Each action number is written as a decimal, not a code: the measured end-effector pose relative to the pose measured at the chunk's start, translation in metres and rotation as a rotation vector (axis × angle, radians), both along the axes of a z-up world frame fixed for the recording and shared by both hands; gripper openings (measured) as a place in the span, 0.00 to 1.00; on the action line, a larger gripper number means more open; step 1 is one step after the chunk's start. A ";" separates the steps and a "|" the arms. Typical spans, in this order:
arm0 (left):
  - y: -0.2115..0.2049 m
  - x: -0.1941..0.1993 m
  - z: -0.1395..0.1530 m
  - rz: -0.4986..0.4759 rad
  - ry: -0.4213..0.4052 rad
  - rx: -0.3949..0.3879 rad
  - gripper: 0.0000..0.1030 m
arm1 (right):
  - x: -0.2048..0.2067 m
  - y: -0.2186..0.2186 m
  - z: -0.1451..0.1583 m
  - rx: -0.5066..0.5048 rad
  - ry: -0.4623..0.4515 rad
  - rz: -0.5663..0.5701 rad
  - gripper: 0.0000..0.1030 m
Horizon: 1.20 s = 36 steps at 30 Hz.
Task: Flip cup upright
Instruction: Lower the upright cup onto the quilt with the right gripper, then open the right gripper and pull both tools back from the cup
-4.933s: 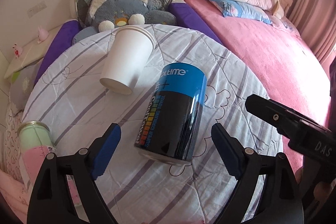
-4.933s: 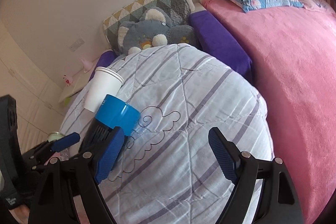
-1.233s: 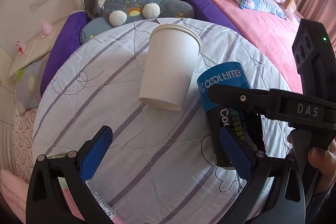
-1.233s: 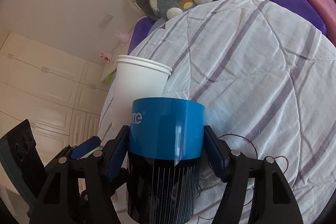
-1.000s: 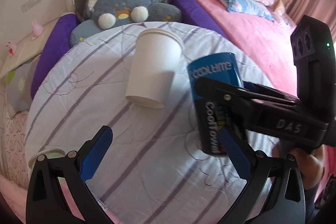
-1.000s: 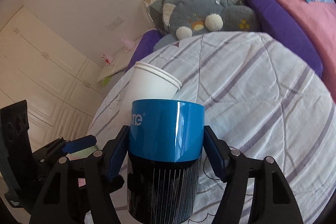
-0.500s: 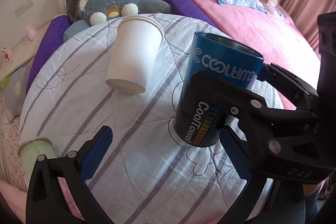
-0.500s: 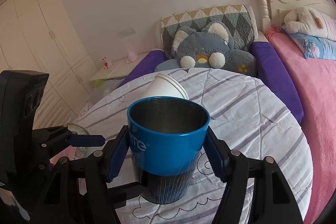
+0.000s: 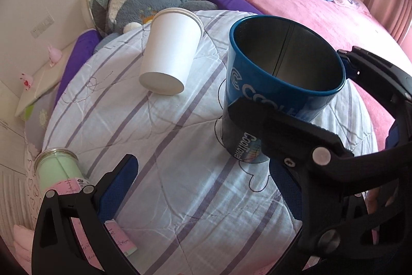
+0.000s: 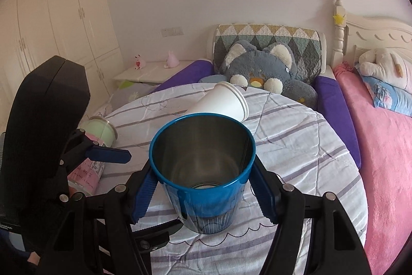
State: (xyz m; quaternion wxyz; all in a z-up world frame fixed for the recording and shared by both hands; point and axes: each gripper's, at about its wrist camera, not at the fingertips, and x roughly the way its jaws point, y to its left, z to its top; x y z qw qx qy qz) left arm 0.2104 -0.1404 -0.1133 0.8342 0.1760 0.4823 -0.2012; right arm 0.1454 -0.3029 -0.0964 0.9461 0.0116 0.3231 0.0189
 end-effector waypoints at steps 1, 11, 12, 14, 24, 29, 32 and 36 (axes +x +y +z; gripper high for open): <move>0.000 -0.001 0.000 0.000 -0.004 0.003 1.00 | -0.001 0.002 0.000 -0.014 0.000 0.000 0.67; 0.003 -0.006 0.003 -0.004 -0.026 -0.004 1.00 | -0.005 0.011 0.003 -0.050 0.017 -0.004 0.68; 0.003 -0.007 0.004 -0.005 -0.026 -0.007 1.00 | -0.005 0.011 0.004 -0.047 0.021 -0.006 0.68; 0.003 -0.009 0.006 -0.010 -0.030 -0.012 1.00 | -0.007 0.013 0.006 -0.043 0.022 -0.013 0.69; 0.008 -0.023 0.021 -0.018 -0.057 -0.035 1.00 | -0.019 0.022 0.019 -0.046 -0.005 -0.022 0.77; 0.017 -0.039 0.041 -0.018 -0.097 -0.072 1.00 | -0.028 0.027 0.031 -0.052 -0.019 -0.023 0.77; 0.024 -0.049 0.054 -0.025 -0.124 -0.098 1.00 | -0.038 0.032 0.041 -0.053 -0.042 -0.025 0.77; 0.036 -0.067 0.070 -0.012 -0.170 -0.123 1.00 | -0.053 0.039 0.055 -0.064 -0.072 -0.042 0.77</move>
